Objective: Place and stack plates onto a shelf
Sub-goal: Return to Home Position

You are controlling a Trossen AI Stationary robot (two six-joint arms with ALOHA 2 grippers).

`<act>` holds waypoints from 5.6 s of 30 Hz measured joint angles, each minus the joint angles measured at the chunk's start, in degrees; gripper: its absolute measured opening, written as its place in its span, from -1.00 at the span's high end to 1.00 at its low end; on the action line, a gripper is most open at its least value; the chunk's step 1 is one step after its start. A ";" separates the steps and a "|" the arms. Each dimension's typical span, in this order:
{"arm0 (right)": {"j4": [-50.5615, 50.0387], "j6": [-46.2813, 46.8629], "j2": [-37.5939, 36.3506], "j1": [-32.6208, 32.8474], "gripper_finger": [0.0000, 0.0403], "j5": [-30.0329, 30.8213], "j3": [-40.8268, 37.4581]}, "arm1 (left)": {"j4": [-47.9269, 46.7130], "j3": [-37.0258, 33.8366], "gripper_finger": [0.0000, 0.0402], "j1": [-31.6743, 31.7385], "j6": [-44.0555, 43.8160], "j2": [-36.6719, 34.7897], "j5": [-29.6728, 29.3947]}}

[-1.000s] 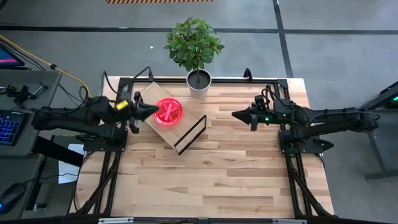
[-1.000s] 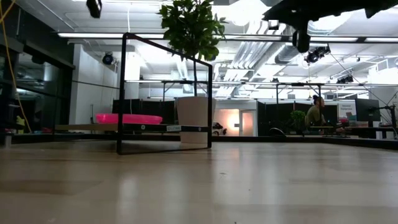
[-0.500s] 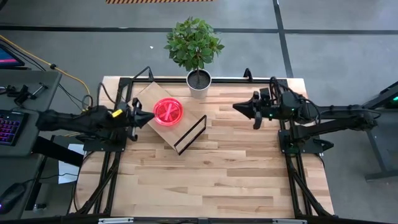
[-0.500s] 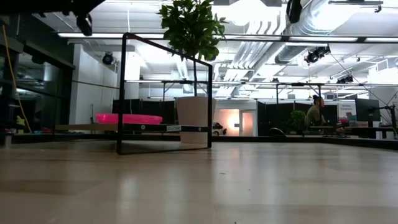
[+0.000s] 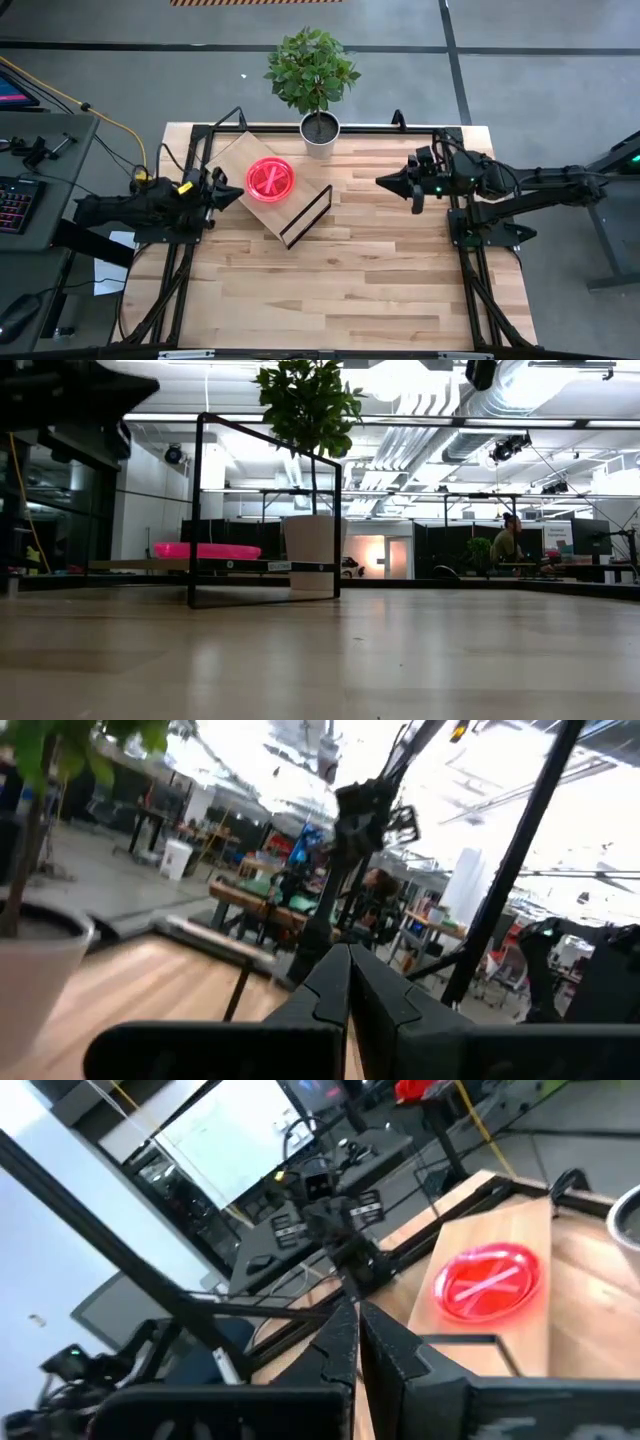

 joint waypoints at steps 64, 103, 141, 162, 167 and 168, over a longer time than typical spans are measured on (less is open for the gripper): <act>4.61 -17.19 -48.30 1.08 1.00 -4.52 -47.08 | -8.64 -3.81 1.00 0.07 -2.75 0.11 -2.98; 4.43 -17.19 -48.30 1.08 1.00 -4.58 -47.08 | -9.17 -3.77 1.00 -1.75 -2.75 0.22 -2.94; 4.43 -17.19 -48.30 1.08 1.00 -4.59 -47.08 | -9.17 -3.79 1.00 -1.75 -2.75 0.22 -2.94; 4.42 -17.19 -48.30 1.09 1.00 -4.59 -47.08 | -9.15 -3.79 1.00 -1.74 -2.75 0.22 -2.94; 4.41 -17.21 -48.30 1.10 1.00 -4.57 -47.08 | -9.17 -3.79 1.00 -1.75 -2.76 0.22 -2.94; 4.43 -17.19 -48.30 1.08 1.00 -4.57 -47.08 | -9.16 -3.79 1.00 -1.75 -2.75 0.22 -2.94</act>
